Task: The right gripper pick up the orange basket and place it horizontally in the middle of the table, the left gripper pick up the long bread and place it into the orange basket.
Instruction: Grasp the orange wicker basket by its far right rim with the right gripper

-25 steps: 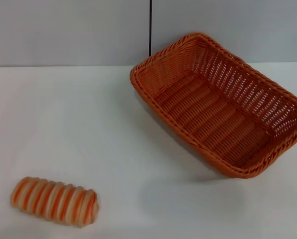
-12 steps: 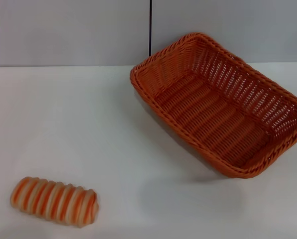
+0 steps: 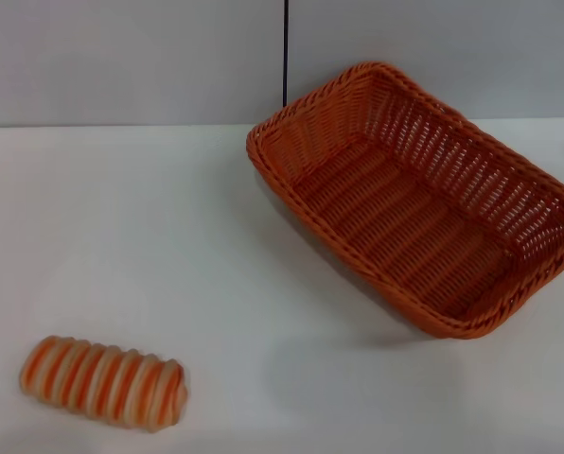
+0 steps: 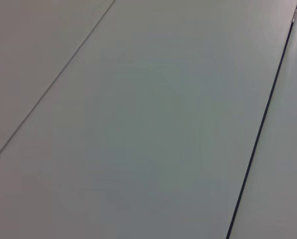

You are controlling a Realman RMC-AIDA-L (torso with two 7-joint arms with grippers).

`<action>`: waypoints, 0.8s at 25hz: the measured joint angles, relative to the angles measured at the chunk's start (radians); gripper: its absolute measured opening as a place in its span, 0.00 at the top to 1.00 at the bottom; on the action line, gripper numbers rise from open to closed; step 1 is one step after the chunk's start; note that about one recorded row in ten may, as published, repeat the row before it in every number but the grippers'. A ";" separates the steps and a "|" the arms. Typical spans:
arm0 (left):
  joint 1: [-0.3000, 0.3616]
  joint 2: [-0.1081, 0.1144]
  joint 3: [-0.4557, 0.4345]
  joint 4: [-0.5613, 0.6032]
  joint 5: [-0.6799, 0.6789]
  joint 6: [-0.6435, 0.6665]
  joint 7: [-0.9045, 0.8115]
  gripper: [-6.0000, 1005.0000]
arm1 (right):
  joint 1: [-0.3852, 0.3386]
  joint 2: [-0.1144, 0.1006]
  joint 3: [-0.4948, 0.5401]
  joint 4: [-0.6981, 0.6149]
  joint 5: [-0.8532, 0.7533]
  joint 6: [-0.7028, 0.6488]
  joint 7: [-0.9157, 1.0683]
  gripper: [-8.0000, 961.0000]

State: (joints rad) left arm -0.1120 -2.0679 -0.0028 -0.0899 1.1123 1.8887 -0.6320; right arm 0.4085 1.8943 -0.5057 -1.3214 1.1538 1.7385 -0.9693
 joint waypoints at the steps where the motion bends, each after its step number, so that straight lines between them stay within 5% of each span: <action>1: 0.000 0.000 0.004 0.000 0.000 0.000 0.000 0.15 | 0.000 0.000 0.000 0.000 0.000 0.000 0.000 0.45; 10: 0.001 0.000 0.006 -0.003 0.000 0.000 0.000 0.15 | 0.179 -0.003 -0.136 0.079 -0.343 0.006 0.027 0.45; 20: 0.011 -0.001 0.008 -0.018 0.000 -0.002 0.000 0.16 | 0.248 0.002 -0.171 0.207 -0.426 -0.059 -0.008 0.45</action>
State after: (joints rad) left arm -0.1005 -2.0691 0.0048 -0.1078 1.1120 1.8867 -0.6320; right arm 0.6566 1.8959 -0.6765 -1.1147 0.7275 1.6791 -0.9776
